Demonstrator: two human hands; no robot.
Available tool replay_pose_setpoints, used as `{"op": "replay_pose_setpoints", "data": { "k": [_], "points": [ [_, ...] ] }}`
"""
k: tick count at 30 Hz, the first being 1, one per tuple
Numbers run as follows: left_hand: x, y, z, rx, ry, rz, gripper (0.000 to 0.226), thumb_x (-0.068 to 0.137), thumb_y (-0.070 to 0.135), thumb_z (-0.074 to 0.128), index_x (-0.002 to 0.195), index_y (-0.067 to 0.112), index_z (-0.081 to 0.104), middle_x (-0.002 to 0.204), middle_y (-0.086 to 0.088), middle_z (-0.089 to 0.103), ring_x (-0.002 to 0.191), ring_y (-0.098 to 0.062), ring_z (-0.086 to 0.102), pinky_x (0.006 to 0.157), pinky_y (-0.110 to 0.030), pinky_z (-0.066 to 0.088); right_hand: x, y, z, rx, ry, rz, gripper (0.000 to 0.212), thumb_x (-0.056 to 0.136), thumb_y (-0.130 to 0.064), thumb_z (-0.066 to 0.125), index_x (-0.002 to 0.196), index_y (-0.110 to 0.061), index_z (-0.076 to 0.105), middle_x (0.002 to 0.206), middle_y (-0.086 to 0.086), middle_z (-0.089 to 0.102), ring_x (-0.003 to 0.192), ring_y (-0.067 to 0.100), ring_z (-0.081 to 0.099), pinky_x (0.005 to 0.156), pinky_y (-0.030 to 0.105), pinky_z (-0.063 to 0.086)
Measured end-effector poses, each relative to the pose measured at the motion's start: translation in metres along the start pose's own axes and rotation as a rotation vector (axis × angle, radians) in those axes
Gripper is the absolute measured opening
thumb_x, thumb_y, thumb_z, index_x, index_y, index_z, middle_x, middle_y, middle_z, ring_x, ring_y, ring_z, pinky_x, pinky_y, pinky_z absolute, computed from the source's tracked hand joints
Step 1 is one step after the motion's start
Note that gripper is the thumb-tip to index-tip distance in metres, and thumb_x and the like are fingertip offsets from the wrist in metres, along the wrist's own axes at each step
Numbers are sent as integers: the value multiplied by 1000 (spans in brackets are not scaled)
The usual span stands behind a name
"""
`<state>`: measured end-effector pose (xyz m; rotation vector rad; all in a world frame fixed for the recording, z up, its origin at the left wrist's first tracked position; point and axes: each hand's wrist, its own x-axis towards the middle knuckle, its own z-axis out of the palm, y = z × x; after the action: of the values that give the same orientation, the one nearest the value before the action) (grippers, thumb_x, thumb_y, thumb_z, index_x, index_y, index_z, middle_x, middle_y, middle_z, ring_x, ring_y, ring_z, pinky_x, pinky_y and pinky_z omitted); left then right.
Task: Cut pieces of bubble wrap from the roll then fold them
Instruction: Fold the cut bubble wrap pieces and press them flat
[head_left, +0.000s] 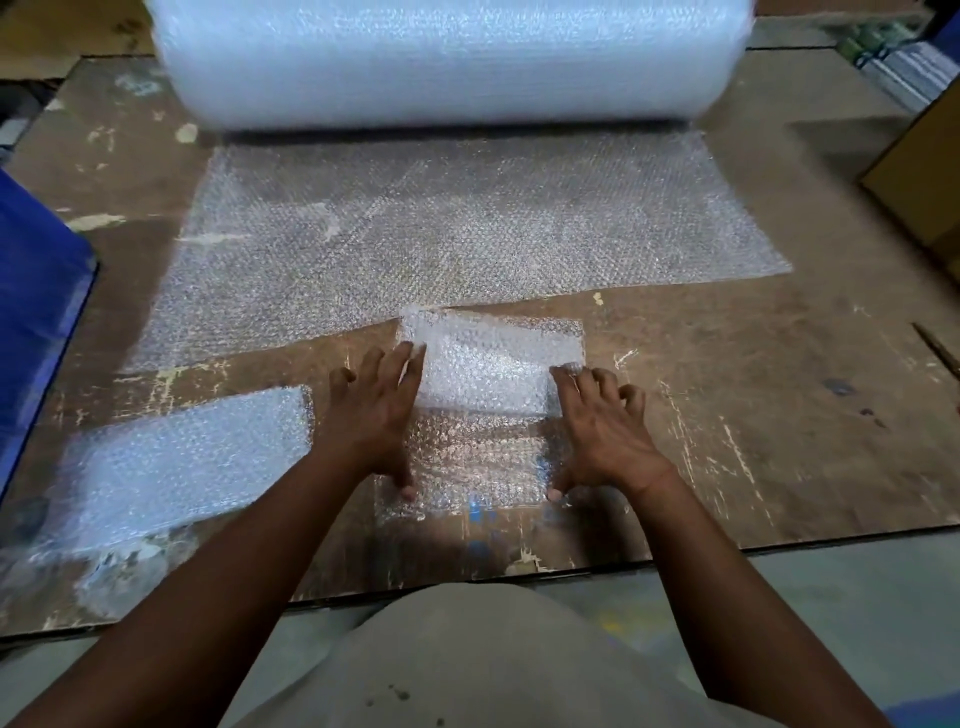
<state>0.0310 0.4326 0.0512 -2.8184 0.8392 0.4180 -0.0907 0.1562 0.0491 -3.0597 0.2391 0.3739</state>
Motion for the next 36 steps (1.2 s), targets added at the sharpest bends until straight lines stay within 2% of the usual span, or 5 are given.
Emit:
{"op": "replay_pose_setpoints", "data": {
  "k": [3, 6, 8, 22, 36],
  "points": [
    [-10, -2, 5, -106, -17, 41, 174, 42, 104, 66, 165, 26, -28, 178, -1, -18, 164, -34, -7, 122, -63, 19, -5, 3, -1, 133, 1, -21, 145, 55, -81, 85, 166, -27, 10, 166, 1, 22, 151, 28, 18, 111, 50, 25],
    [-9, 0, -2, -217, 137, 9, 127, 74, 102, 23, 171, 26, -8, 180, -3, -2, 163, -31, 7, 119, -60, 24, 0, 0, -2, 245, 168, -17, 99, 81, -74, 72, 159, -30, 29, 158, -2, 37, 148, 24, 23, 105, 46, 25],
    [-6, 0, -5, -188, 198, -5, 107, 94, 82, 42, 172, 23, -1, 180, -5, 6, 161, -33, 13, 117, -59, 28, 7, -5, -4, 234, 242, -2, 82, 88, -60, 73, 155, -28, 39, 155, -2, 43, 146, 24, 28, 103, 46, 25],
    [11, 5, -17, -145, 74, -81, 173, 54, 70, 96, 164, 23, -28, 178, -2, -15, 163, -36, -1, 120, -63, 26, 22, -13, -15, 25, 11, 72, 159, 55, -65, 96, 166, -15, -5, 169, 10, 16, 157, 34, 11, 120, 61, 23],
    [30, -4, -21, -106, -99, -65, 178, 43, 77, 95, 167, 24, -20, 177, -7, -23, 163, -42, -7, 124, -68, 20, 36, 4, -19, 250, -79, 93, 137, 48, -85, 86, 161, -35, 27, 169, 4, 18, 151, 29, 18, 111, 50, 26]
  ]
}}
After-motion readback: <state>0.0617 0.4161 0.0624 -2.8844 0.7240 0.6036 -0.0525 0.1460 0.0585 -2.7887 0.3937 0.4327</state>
